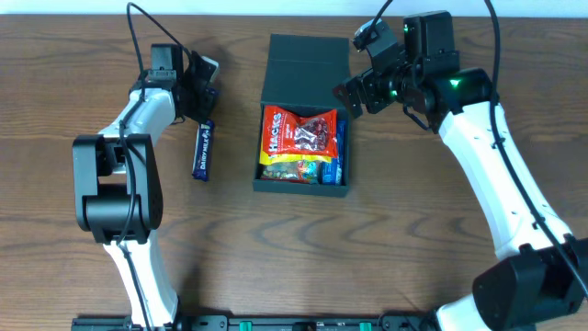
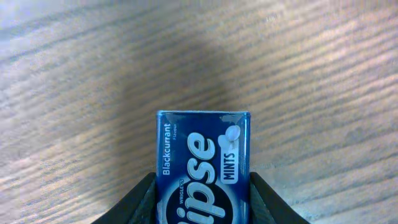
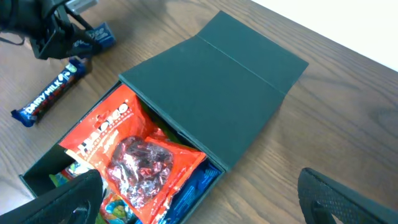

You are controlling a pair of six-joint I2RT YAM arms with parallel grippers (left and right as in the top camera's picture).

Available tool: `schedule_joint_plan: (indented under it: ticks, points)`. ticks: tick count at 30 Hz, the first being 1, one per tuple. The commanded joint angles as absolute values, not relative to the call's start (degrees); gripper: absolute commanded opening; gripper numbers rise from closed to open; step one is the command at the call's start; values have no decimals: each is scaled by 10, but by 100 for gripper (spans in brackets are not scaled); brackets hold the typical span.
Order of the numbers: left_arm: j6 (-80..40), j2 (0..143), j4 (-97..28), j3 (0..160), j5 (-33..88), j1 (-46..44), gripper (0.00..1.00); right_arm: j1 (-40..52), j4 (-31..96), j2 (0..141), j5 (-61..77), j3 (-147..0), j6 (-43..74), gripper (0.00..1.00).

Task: Pack container
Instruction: 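Carry the Eclipse tin right and lower it into the box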

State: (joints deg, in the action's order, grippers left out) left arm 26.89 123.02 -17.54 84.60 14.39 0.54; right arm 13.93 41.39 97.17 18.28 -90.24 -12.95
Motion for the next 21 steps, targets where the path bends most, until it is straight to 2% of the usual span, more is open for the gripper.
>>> schedule_joint_plan:
  ticks: [1,8,15,21]
  points:
    - [250,1240,-180,874,140,6,29,134,411,971,168,-902,-140,99]
    - [214,1239,-263,952,140,3,6,103,396,971,106,-902,-77,99]
    - [171,1239,-337,1049,154,-23,6,25,397,971,107,-902,-5,99]
    - [189,1215,-363,1086,165,-72,6,-31,447,971,109,-902,-4,99]
